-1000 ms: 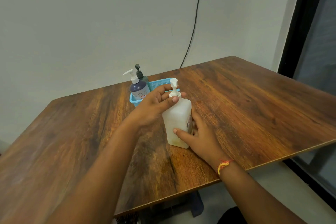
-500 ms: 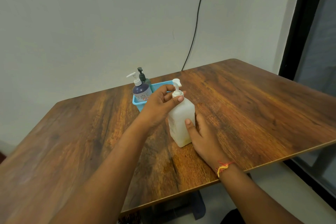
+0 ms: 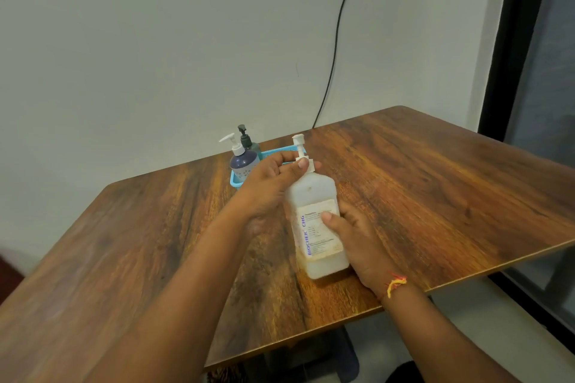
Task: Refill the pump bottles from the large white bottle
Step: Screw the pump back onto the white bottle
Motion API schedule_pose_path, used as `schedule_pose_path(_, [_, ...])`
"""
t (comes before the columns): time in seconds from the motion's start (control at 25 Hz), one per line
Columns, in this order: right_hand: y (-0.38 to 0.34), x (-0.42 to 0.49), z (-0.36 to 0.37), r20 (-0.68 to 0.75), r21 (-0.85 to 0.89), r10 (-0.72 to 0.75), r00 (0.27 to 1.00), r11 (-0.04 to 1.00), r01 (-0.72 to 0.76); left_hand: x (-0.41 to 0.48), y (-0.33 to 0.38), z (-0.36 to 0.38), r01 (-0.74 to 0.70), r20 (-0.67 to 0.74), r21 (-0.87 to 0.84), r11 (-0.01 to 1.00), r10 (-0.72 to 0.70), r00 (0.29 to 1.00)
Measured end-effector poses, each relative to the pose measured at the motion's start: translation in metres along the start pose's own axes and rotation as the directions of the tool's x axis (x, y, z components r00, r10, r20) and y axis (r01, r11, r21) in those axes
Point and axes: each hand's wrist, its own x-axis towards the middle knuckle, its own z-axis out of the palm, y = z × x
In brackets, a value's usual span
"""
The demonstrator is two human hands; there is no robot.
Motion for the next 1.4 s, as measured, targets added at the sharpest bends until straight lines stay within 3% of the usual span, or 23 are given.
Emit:
schedule_pose_path(0.08, [-0.003, 0.0, -0.005, 0.062, 0.139, 0.103, 0.993, 0.984, -0.111, -0.006, 0.004, -0.002, 0.035, 0.02, -0.088, 0.995, -0.033, 0.999])
schedule_pose_path(0.32, [-0.01, -0.001, -0.01, 0.202, 0.251, 0.255, 0.946, 0.92, -0.302, -0.017, 0.006, 0.002, 0.048, 0.024, -0.211, 0.976, -0.044, 0.999])
schedule_pose_path(0.48, [-0.018, -0.008, -0.011, 0.249, 0.3, 0.27, 0.93, 0.892, -0.339, -0.024, 0.008, 0.009, 0.065, 0.046, -0.257, 0.964, -0.055, 0.997])
schedule_pose_path(0.6, [-0.024, -0.013, -0.011, 0.206, 0.314, 0.269, 0.941, 0.892, -0.324, -0.023, 0.005, 0.013, 0.078, 0.028, -0.308, 0.948, -0.073, 0.997])
schedule_pose_path(0.68, [-0.028, -0.015, -0.013, 0.14, 0.285, 0.265, 0.954, 0.912, -0.295, -0.022, 0.0, 0.015, 0.051, -0.022, -0.221, 0.974, -0.058, 0.998])
schedule_pose_path(0.8, [-0.035, -0.014, -0.021, -0.023, 0.194, 0.195, 0.98, 0.963, -0.187, -0.016, -0.016, 0.018, 0.012, -0.123, 0.043, 0.999, -0.006, 0.992])
schedule_pose_path(0.92, [-0.047, -0.004, -0.028, -0.223, -0.022, 0.105, 0.969, 0.993, -0.113, -0.007, -0.034, 0.021, -0.006, -0.256, 0.276, 0.961, 0.08, 0.963])
schedule_pose_path(1.04, [-0.058, 0.015, -0.037, -0.362, -0.245, 0.015, 0.932, 0.963, -0.111, 0.005, -0.044, 0.025, -0.013, -0.201, 0.623, 0.782, 0.175, 0.964])
schedule_pose_path(1.12, [-0.063, 0.035, -0.047, -0.418, -0.362, -0.054, 0.907, 0.925, -0.112, 0.021, -0.049, 0.026, -0.051, -0.118, 0.764, 0.643, 0.218, 0.969])
schedule_pose_path(1.24, [-0.071, 0.073, -0.07, -0.467, -0.514, -0.146, 0.872, 0.847, -0.134, 0.056, -0.056, 0.029, -0.123, 0.005, 0.869, 0.48, 0.238, 0.971])
schedule_pose_path(1.4, [-0.071, 0.144, -0.109, -0.505, -0.605, -0.213, 0.837, 0.779, -0.166, 0.126, -0.07, 0.035, -0.167, 0.091, 0.916, 0.364, 0.216, 0.972])
